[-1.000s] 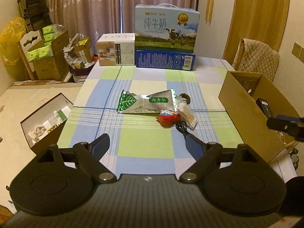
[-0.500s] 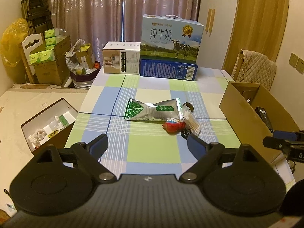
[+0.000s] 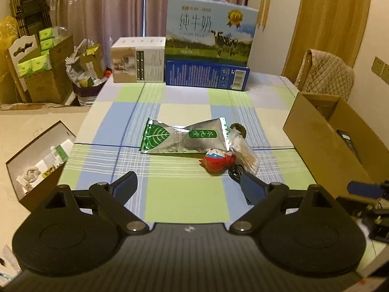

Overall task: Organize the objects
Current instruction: 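Move both tools back toward the cotton swab bag on the table, then grasp the cotton swab bag with the right tool and lift it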

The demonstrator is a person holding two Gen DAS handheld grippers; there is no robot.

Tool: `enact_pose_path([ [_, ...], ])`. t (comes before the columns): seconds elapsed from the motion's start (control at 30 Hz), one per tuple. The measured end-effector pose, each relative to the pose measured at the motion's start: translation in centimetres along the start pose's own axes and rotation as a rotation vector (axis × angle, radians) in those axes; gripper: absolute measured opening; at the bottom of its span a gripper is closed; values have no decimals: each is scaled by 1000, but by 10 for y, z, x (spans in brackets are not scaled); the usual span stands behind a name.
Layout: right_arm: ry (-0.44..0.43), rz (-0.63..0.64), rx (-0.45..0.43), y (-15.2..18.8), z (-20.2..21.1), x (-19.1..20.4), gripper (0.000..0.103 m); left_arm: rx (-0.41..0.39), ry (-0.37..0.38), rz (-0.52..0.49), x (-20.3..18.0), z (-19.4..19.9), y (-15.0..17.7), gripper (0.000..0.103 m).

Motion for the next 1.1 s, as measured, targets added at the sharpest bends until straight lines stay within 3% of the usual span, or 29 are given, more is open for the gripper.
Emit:
enact_pose_path([
  [0.37, -76, 21, 40, 13, -79, -29, 49, 51, -14, -19, -11, -83, 4, 89],
  [0.73, -61, 69, 66, -4, -140, -47, 49, 83, -32, -54, -6, -130, -5, 90],
  [0.9, -60, 134, 69, -10, -167, -50, 49, 98, -29, -124, -12, -146, -4, 90],
  [1.1, -71, 202, 56, -21, -188, -46, 49, 106, -13, -89, -5, -147, -10, 91],
])
Point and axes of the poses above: each gripper's, at about its wrist camera, not at the fingertips, and z roughly against the way its jaws point, x to its left, y to its underside, the point moved 4 cm from there along -z, roughly the way its jaws point, and after that the axes turned 10 degrees about z, right-handed, at the moved point
